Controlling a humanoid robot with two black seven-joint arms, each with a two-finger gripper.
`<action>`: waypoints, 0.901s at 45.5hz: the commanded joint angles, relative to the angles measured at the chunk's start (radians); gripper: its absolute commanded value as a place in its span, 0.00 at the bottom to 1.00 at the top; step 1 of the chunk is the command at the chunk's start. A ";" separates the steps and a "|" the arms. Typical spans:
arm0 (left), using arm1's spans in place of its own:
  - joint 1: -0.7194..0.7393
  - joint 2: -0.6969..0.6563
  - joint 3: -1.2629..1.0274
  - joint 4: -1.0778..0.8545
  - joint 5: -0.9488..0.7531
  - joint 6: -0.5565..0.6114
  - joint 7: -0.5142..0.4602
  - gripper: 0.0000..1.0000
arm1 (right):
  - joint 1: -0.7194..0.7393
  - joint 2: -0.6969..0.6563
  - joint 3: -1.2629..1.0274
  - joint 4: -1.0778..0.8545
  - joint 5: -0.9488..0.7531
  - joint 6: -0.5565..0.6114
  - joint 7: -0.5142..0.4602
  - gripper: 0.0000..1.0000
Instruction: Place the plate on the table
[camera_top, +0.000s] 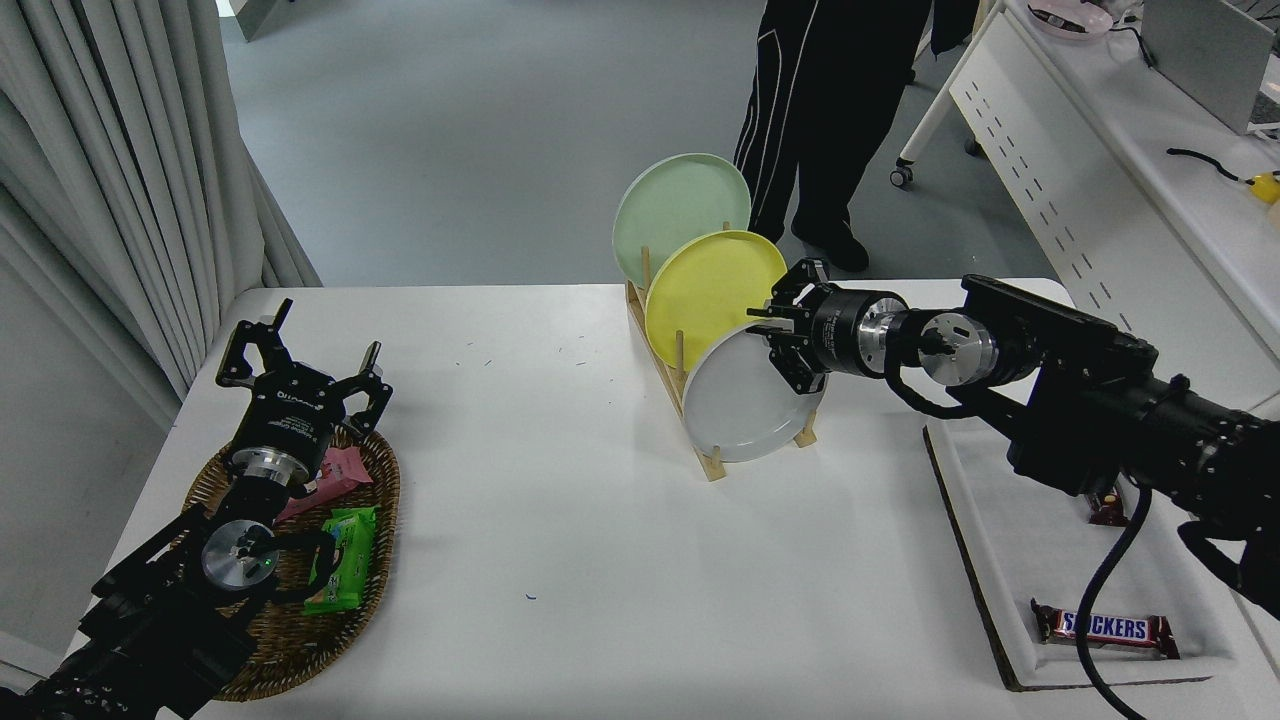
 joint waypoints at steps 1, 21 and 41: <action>0.000 0.000 0.000 0.000 0.000 0.000 0.000 1.00 | 0.000 0.002 0.002 -0.001 -0.005 0.000 -0.009 0.11; 0.000 0.000 0.000 0.000 0.000 0.000 0.000 1.00 | 0.020 0.002 0.005 0.004 -0.005 0.009 -0.026 0.00; 0.000 0.000 0.000 0.000 0.000 0.000 0.000 1.00 | 0.069 -0.029 0.077 0.004 -0.003 0.057 -0.132 0.00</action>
